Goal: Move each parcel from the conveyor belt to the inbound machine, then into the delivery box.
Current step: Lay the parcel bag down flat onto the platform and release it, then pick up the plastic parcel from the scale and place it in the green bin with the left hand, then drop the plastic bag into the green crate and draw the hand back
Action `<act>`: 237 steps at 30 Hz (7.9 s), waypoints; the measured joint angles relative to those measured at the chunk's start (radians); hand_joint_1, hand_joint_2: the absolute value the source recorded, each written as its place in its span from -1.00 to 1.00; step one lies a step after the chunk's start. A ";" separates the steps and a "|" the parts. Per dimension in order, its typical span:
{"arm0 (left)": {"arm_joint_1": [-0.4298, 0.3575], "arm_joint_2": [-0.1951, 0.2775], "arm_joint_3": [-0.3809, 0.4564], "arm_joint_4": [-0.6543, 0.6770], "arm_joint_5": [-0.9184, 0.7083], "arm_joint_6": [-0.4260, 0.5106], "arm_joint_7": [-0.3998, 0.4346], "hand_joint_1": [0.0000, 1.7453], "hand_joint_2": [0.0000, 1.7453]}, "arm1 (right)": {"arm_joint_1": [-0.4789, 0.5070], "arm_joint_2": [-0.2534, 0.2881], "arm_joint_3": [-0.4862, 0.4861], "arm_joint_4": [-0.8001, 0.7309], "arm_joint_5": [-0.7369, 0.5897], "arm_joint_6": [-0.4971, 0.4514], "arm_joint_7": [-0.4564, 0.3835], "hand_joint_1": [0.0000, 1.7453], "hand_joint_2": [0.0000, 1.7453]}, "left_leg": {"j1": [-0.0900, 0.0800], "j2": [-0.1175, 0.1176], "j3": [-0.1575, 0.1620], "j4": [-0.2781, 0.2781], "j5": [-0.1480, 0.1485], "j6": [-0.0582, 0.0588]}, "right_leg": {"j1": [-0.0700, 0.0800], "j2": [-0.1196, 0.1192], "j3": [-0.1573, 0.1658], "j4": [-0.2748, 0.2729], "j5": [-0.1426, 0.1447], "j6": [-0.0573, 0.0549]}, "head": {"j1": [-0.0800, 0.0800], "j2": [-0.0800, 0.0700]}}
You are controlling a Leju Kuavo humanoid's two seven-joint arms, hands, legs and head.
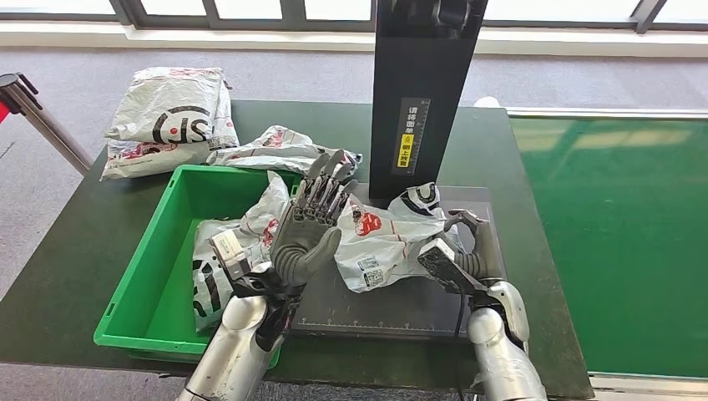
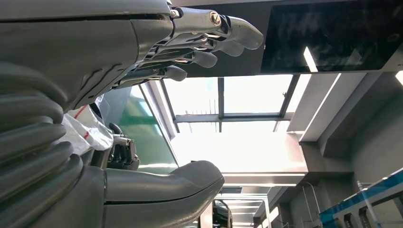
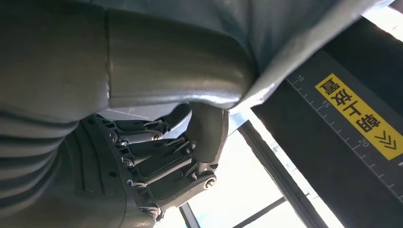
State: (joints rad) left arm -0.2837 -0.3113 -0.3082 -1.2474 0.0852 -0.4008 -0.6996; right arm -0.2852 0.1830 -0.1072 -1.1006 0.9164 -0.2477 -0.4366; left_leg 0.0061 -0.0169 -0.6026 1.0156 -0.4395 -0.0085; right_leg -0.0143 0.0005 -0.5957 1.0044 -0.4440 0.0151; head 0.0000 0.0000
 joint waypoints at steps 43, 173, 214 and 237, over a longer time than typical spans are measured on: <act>-0.046 -0.002 -0.156 0.176 -0.488 0.562 0.001 -1.00 1.00 | 0.041 -0.027 -0.054 -0.109 -0.414 0.045 -0.224 -1.00 0.50 | 0.000 0.001 0.000 0.000 0.000 0.000 | 0.000 0.001 -0.001 0.000 0.000 0.000 | 0.000 0.000; -0.274 -0.048 -0.409 0.826 -1.226 0.777 0.840 1.00 1.00 | 0.205 -0.014 -0.007 -0.609 -0.617 -0.447 -0.264 -1.00 1.00 | -0.002 0.004 0.007 0.000 -0.001 0.001 | -0.002 0.003 0.006 0.000 0.001 0.001 | 0.000 0.000; 0.067 0.010 0.195 -0.571 -1.178 1.103 0.129 1.00 1.00 | 0.165 -0.013 -0.006 -0.582 -0.647 -0.447 -0.264 -1.00 1.00 | 0.000 0.008 0.003 -0.001 -0.001 -0.001 | 0.000 0.004 0.000 0.000 0.001 -0.002 | 0.000 0.000; 0.063 0.010 0.453 -0.018 -1.407 1.099 0.455 1.00 1.00 | 0.258 -0.037 -0.006 -0.700 -0.665 -0.447 -0.264 -1.00 1.00 | 0.000 0.009 0.003 -0.001 -0.001 -0.001 | 0.000 0.006 -0.001 0.000 0.001 -0.003 | 0.001 0.000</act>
State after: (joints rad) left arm -0.2207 -0.3010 0.1443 -1.2659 -1.3214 0.6978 -0.2445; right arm -0.0277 0.1457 -0.1133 -1.8007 0.2510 -0.6947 -0.7006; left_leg 0.0059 -0.0075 -0.5998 1.0150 -0.4407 -0.0093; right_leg -0.0143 0.0065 -0.5970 1.0044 -0.4428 0.0125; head 0.0006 0.0000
